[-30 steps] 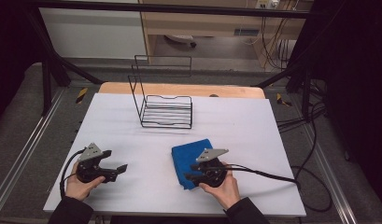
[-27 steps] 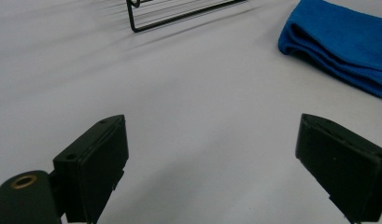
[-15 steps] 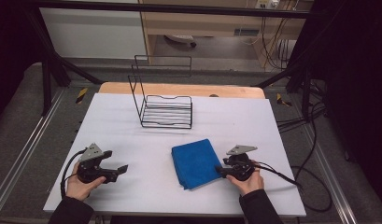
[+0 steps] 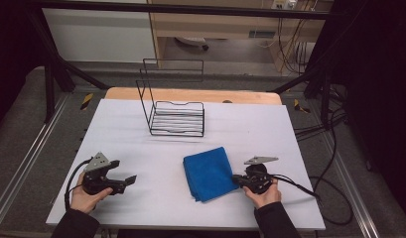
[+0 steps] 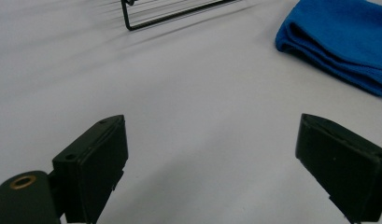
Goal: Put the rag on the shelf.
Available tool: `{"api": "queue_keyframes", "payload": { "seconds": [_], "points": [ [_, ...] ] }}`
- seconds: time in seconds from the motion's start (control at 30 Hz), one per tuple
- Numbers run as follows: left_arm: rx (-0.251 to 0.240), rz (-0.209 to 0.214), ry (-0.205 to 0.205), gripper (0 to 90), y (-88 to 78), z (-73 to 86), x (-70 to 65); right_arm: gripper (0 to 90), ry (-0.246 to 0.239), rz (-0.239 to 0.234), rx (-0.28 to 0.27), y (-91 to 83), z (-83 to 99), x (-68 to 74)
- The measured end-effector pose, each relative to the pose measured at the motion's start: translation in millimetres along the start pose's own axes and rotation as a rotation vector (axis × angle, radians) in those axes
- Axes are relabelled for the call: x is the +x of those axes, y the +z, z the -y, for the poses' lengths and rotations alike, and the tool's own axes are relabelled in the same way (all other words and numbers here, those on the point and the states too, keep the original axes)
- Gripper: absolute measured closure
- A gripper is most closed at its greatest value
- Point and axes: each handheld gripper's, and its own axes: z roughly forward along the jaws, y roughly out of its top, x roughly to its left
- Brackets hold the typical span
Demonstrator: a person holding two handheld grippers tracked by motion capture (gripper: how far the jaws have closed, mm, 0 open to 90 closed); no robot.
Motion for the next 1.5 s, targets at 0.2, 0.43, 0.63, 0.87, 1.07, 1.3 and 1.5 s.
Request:
{"api": "queue_keyframes", "payload": {
  "seconds": [0.2, 0.43, 0.63, 0.87, 1.07, 1.3, 1.5],
  "points": [
    [0.003, 0.001, 0.002, 9.4, 1.3, -0.5, -1.8, 86.4, 0.011, 0.043, 0.001, -15.4, 16.0, 7.8],
    [0.013, 0.002, 0.008, 7.9, 3.6, -2.8, -5.6, 68.3, -0.041, 0.056, -0.064, -17.3, 18.5, 2.3],
    [0.025, -0.008, 0.008, 6.8, 8.7, -8.9, -12.1, 41.2, -0.135, 0.043, -0.175, -21.5, 9.5, -10.1],
    [0.054, -0.007, 0.02, 6.6, 23.2, -31.2, -29.2, 15.3, -0.159, -0.01, -0.19, -15.3, 2.0, -25.3],
    [0.055, 0.019, 0.043, 7.5, 45.2, -57.4, -53.0, 7.6, -0.165, -0.017, -0.186, -14.3, 0.3, -32.1],
    [0.079, 0.037, 0.026, 11.1, 84.9, -80.3, -75.4, 5.3, -0.169, 0.005, -0.18, -15.8, 3.7, -32.0],
    [0.129, 0.015, -0.002, 19.1, 118.4, -91.9, -86.2, 5.0, -0.167, 0.0, -0.171, -14.9, 5.2, -30.4]
  ]
}}
